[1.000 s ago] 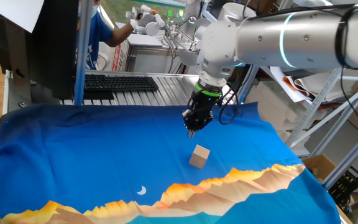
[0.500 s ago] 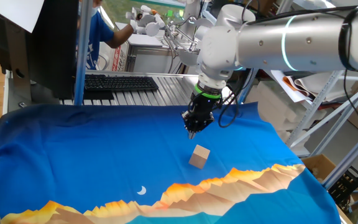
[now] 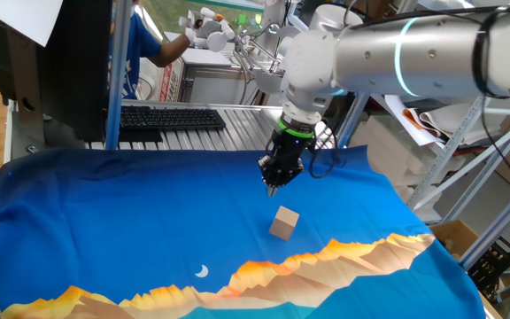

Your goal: Approach and touch the side of the small block

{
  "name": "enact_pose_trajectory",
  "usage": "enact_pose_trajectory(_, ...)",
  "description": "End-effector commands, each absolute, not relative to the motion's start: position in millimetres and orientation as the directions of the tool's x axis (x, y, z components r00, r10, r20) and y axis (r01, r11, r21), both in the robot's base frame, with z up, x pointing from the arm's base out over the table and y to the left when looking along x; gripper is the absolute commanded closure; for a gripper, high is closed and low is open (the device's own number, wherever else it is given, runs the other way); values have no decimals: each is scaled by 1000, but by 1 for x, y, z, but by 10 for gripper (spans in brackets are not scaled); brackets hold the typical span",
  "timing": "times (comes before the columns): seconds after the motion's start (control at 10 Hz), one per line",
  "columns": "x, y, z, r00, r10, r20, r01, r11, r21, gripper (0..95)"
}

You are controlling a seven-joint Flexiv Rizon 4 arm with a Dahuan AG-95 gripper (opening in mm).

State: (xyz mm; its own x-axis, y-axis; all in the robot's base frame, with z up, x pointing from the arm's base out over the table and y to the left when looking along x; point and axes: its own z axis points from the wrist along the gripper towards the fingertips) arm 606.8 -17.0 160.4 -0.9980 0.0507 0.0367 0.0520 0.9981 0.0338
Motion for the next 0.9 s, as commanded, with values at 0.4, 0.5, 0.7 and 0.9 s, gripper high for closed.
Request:
enact_pose_trajectory(0.4, 608, -17, 161, -977, 212, 25, 213, 976, 36, 950)
enact_pose_trajectory(0.5, 608, -17, 161, -950, 312, 28, 312, 949, 38, 950)
enact_pose_trajectory(0.7, 608, -17, 161, -914, 406, -12, 405, 912, 62, 950)
enact_pose_trajectory(0.9, 608, -17, 161, -890, 455, -32, 452, 889, 75, 950)
